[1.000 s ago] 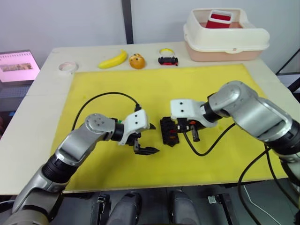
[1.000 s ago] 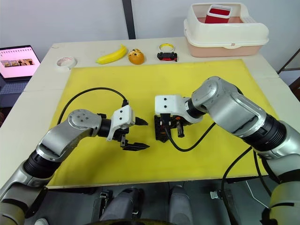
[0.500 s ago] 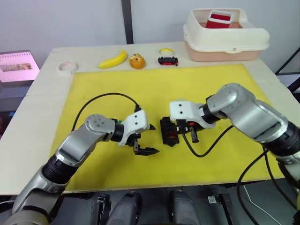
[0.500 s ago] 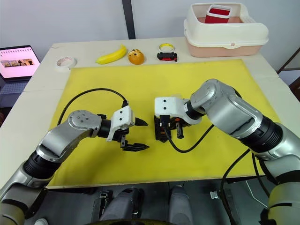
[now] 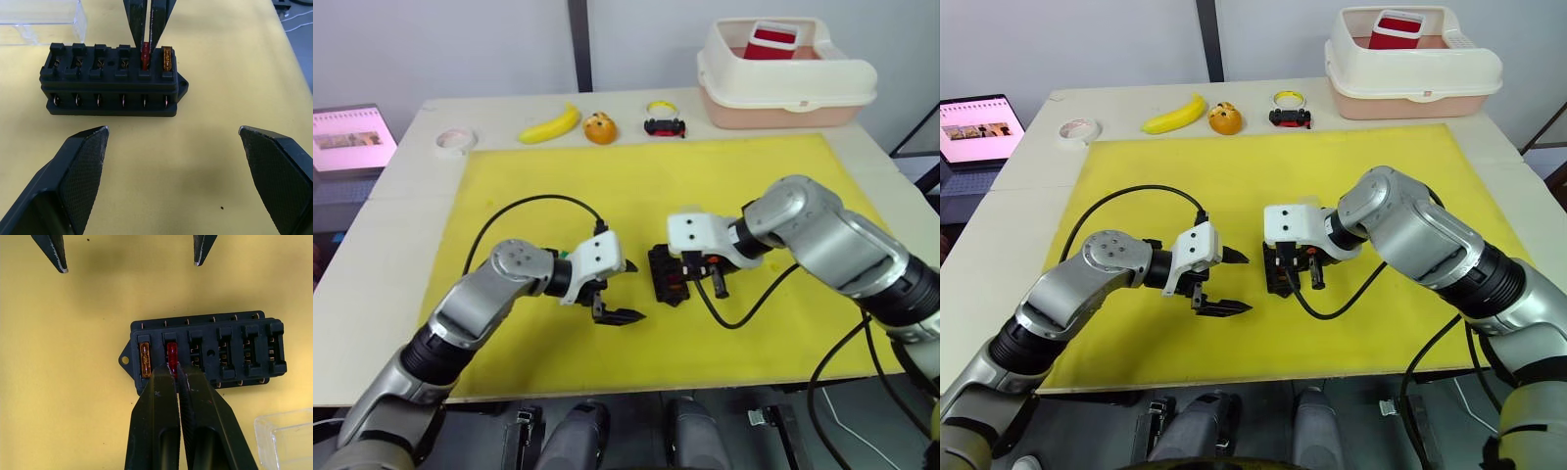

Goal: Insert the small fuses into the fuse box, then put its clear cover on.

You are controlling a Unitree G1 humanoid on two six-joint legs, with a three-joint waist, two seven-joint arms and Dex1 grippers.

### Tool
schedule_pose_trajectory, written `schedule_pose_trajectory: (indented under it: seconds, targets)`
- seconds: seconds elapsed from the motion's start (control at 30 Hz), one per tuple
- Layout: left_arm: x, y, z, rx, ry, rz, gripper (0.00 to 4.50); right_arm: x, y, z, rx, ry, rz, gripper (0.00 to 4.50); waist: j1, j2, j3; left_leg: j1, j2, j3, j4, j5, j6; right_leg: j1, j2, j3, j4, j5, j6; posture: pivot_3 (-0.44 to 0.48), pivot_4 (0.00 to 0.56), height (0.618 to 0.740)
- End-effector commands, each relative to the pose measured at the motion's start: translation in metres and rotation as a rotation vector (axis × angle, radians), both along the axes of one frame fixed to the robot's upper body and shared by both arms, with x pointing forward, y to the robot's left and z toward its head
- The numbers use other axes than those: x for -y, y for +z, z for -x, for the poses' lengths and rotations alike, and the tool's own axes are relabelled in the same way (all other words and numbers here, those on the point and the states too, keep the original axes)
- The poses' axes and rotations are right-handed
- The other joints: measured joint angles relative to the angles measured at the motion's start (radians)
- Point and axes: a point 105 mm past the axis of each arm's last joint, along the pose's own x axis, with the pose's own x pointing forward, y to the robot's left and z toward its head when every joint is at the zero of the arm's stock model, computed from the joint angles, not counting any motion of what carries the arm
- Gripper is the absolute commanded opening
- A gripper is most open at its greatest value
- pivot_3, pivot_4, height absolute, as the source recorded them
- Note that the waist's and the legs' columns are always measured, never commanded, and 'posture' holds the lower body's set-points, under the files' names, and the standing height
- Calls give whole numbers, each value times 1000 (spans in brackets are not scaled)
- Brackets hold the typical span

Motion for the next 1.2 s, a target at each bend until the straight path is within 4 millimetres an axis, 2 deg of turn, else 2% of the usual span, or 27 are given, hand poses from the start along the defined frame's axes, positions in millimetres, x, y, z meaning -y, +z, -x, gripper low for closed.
schedule_pose_trajectory:
  seconds: [0.03,0.83,1.03,1.2]
  targets:
    - [3,8,5,45,-25,14,4482,-2,0,-1,14,17,11,0,0,0,0,0,0,0,0,0,0,0,0,0,0,0,0,0,150,740]
    - [4,10,4,56,-14,23,4482,-4,-20,-5,5,61,114,0,-2,-2,-4,3,0,0,0,0,0,3,0,0,0,0,0,0,150,740]
    - [4,10,3,59,-10,23,4482,-5,-30,-6,2,54,146,0,-2,-4,-5,9,0,-1,-1,0,0,8,1,0,0,0,0,0,150,740]
    - [4,9,4,59,-9,23,4482,-6,-30,-7,3,54,148,0,-2,-7,-7,14,1,-1,-2,0,0,13,1,0,-1,0,0,0,150,740]
